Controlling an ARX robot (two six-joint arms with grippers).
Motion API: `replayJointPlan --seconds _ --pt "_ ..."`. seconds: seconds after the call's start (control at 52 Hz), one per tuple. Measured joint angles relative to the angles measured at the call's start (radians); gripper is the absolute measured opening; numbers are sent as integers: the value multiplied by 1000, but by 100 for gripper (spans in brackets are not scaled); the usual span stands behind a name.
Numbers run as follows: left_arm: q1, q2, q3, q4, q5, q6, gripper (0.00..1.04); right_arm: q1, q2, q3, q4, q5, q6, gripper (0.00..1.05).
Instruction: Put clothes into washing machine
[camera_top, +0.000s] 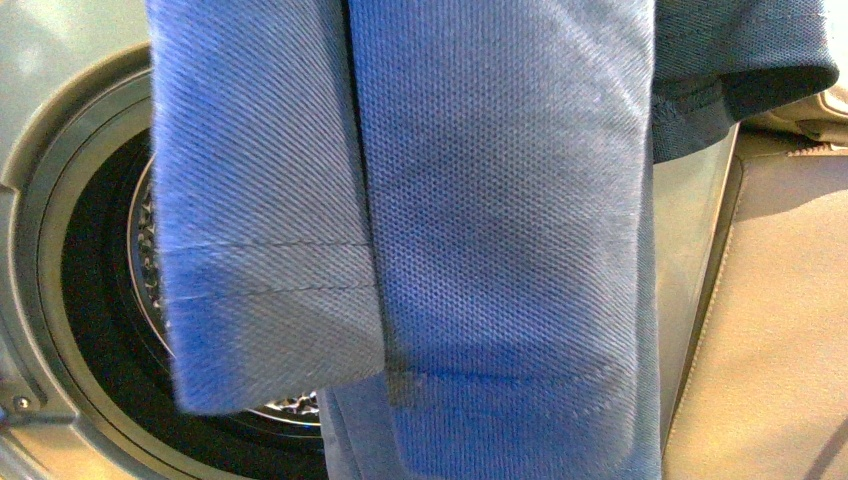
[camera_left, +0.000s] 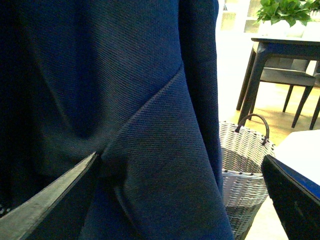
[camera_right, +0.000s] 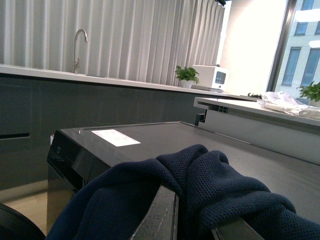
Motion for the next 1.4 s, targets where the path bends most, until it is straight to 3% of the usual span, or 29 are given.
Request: replayJointPlan --seconds 0.173,0.385,1.155,1.405 --pt "-71 23 34 -129 -108 119 98 0 0 0 0 0 0 4" --pt "-127 89 94 -161 -252 180 98 0 0 0 0 0 0 4" --pt "-373 215 209 -119 -377 212 98 0 0 0 0 0 0 4" --pt "-436 277 266 -110 -475 211 98 0 0 0 0 0 0 4"
